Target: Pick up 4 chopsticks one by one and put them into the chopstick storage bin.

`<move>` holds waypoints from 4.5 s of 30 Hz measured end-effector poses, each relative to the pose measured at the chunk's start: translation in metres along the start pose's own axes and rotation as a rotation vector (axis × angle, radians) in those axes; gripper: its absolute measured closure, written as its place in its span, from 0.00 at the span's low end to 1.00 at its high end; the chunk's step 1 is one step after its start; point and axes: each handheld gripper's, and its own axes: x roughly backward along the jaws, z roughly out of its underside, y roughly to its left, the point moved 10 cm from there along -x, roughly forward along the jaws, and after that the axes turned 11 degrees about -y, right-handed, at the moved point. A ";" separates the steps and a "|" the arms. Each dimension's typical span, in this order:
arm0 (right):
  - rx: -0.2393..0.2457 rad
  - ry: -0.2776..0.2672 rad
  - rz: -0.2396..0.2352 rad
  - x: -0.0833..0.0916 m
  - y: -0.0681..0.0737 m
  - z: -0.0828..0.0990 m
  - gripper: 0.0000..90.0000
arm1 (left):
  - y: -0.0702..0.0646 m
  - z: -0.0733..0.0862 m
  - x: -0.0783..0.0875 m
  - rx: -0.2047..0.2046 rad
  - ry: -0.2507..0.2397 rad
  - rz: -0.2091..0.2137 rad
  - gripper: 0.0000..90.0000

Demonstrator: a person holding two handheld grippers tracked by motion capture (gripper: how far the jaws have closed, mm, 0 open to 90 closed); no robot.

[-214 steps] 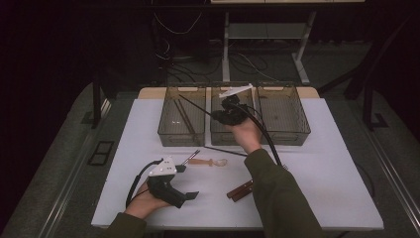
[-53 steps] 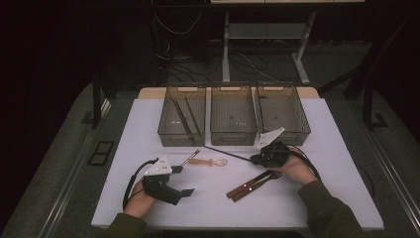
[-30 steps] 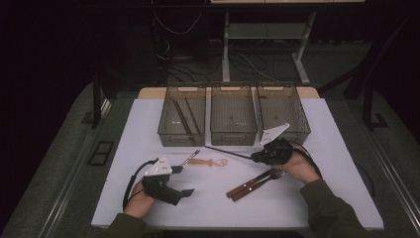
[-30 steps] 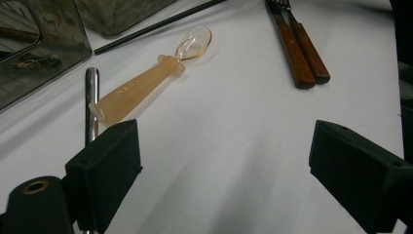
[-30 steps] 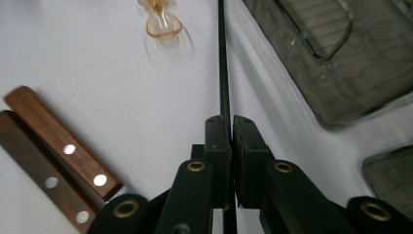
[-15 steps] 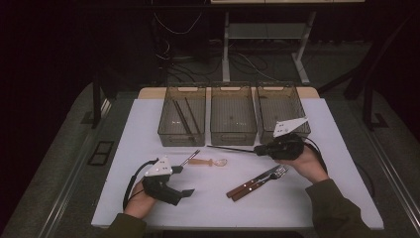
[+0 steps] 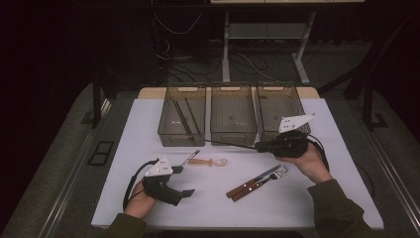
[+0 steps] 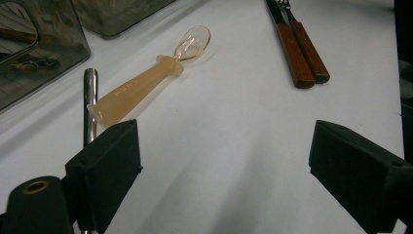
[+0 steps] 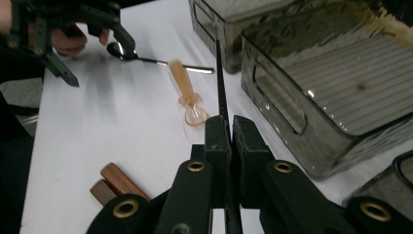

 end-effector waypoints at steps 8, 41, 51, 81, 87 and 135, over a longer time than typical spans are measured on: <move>-0.009 -0.063 0.030 0.001 0.004 -0.019 0.95 | 0.001 0.000 0.000 0.000 0.000 -0.007 0.12; -0.119 -0.093 0.293 -0.078 -0.039 -0.063 0.95 | 0.007 0.000 -0.001 0.028 -0.012 -0.031 0.13; -0.121 -0.070 0.331 -0.114 -0.047 -0.074 0.95 | 0.006 -0.001 -0.001 0.028 -0.021 -0.026 0.13; -0.134 0.087 0.405 -0.219 -0.055 -0.086 0.95 | 0.003 -0.005 0.001 -0.001 -0.031 -0.011 0.14; -0.142 0.109 0.415 -0.235 -0.053 -0.082 0.95 | 0.003 -0.005 0.001 -0.002 -0.030 -0.009 0.14; -0.142 -0.086 0.244 -0.057 -0.010 -0.020 0.20 | 0.007 -0.006 -0.002 0.020 -0.034 -0.075 0.11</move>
